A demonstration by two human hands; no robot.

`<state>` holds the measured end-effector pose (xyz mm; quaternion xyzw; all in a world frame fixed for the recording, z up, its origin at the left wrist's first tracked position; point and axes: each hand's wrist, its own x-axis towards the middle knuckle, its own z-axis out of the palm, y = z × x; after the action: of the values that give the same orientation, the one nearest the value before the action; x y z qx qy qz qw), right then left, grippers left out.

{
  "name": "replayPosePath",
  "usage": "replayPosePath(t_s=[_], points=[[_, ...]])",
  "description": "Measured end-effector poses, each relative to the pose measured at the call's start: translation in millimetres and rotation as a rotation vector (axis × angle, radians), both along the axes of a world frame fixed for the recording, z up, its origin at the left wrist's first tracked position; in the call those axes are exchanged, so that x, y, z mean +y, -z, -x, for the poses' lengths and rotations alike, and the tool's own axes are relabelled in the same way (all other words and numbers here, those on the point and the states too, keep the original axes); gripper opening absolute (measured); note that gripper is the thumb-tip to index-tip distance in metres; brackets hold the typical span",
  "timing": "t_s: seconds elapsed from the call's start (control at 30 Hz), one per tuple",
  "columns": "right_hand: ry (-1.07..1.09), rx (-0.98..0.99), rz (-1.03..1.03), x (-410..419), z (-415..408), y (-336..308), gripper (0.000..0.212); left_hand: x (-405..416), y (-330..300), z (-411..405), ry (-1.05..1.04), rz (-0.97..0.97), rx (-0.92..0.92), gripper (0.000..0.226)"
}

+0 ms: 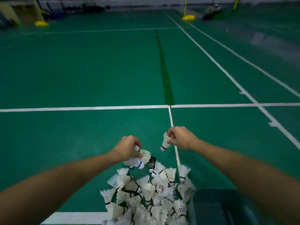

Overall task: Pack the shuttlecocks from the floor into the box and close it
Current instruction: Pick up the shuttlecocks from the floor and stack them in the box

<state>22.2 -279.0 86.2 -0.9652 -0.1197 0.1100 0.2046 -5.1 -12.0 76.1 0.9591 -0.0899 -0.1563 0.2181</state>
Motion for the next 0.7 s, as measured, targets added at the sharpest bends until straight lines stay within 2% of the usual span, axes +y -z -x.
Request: replayPosePath(t_s=[0.17, 0.33, 0.43, 0.53, 0.6, 0.7], points=[[-0.065, -0.008, 0.018, -31.5, 78.7, -70.7, 0.014, -45.0, -75.3, 68.5, 0.175, 0.068, -0.064, 0.038], [-0.063, 0.041, 0.086, -66.0, 157.2, -94.5, 0.016, -92.2, -99.6, 117.0, 0.312, 0.080, -0.087, 0.034], [0.015, 0.124, 0.106, -92.3, 184.7, -74.5, 0.014, -112.2, -91.3, 132.4, 0.386, 0.059, -0.060, 0.037], [0.121, 0.256, 0.088, -116.0, 203.1, -28.5, 0.008, -124.4, -71.6, 138.8, 0.434, 0.016, -0.057, 0.036], [0.223, 0.334, 0.039, -128.8, 211.2, 8.8, 0.003, -131.3, -55.7, 138.2, 0.432, 0.016, -0.054, 0.033], [0.404, 0.423, -0.028, -136.7, 214.3, 63.4, 0.010, -141.5, -37.2, 128.3, 0.383, 0.091, -0.046, 0.032]])
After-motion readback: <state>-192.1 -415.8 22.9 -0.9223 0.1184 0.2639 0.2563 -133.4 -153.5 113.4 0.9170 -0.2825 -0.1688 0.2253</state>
